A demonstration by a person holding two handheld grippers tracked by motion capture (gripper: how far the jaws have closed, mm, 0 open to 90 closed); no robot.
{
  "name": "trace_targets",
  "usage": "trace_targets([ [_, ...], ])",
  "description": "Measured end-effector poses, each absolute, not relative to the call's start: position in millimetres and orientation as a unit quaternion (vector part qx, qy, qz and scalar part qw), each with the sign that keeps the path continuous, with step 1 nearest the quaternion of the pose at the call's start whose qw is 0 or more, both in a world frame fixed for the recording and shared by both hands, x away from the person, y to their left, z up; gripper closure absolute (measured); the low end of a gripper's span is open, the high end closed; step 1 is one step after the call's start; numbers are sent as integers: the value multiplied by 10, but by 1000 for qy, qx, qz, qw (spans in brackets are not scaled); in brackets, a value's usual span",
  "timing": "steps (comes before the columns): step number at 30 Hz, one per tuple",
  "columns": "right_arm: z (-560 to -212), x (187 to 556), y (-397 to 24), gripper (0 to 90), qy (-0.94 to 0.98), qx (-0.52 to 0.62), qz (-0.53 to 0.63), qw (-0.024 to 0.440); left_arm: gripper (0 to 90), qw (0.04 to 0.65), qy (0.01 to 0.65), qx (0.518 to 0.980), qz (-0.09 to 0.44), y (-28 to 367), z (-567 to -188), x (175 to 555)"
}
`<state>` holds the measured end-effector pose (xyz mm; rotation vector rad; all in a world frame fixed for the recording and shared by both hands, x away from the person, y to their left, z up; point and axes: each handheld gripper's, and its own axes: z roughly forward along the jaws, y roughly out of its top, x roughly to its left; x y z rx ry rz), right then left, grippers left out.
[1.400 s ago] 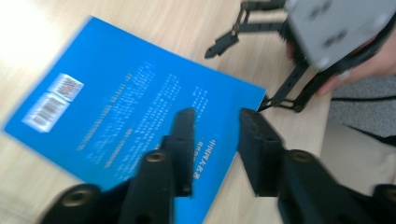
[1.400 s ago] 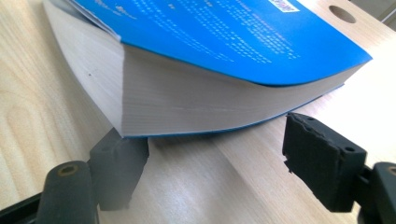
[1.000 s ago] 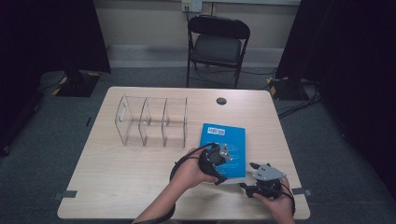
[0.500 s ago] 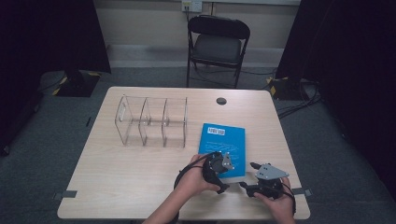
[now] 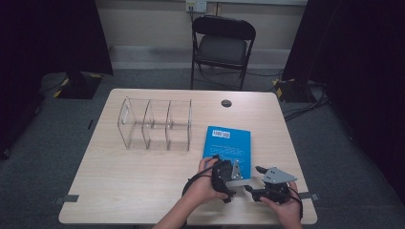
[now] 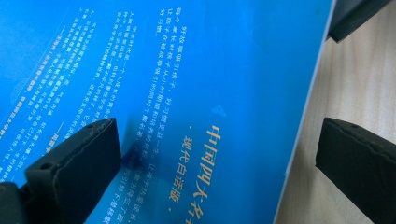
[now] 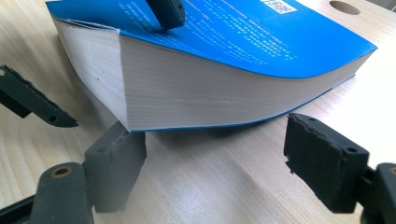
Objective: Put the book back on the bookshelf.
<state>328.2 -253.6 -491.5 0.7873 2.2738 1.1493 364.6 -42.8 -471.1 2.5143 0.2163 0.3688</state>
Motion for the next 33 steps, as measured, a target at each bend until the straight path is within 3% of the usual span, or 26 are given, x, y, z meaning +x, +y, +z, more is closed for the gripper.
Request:
trace_targets([
  [13,-4885,3267,-2532,207,824,290,432,226,5,279,71,939,188,-510,-4779,3614],
  [14,-4885,3269,-2533,208,823,289,433,225,26,275,65,938,199,-504,-4761,3616],
  [16,-4887,3268,-2534,208,822,291,435,223,181,274,69,936,209,-474,-4725,3623],
  [20,-4862,3264,-2529,208,819,290,443,223,225,283,66,937,196,-448,-4689,3644],
  [25,-4842,3273,-2523,207,812,291,457,217,349,269,58,942,191,-454,-4610,3629],
  [33,-4828,3331,-2573,191,812,295,442,240,403,260,60,946,185,-464,-4560,3635],
])
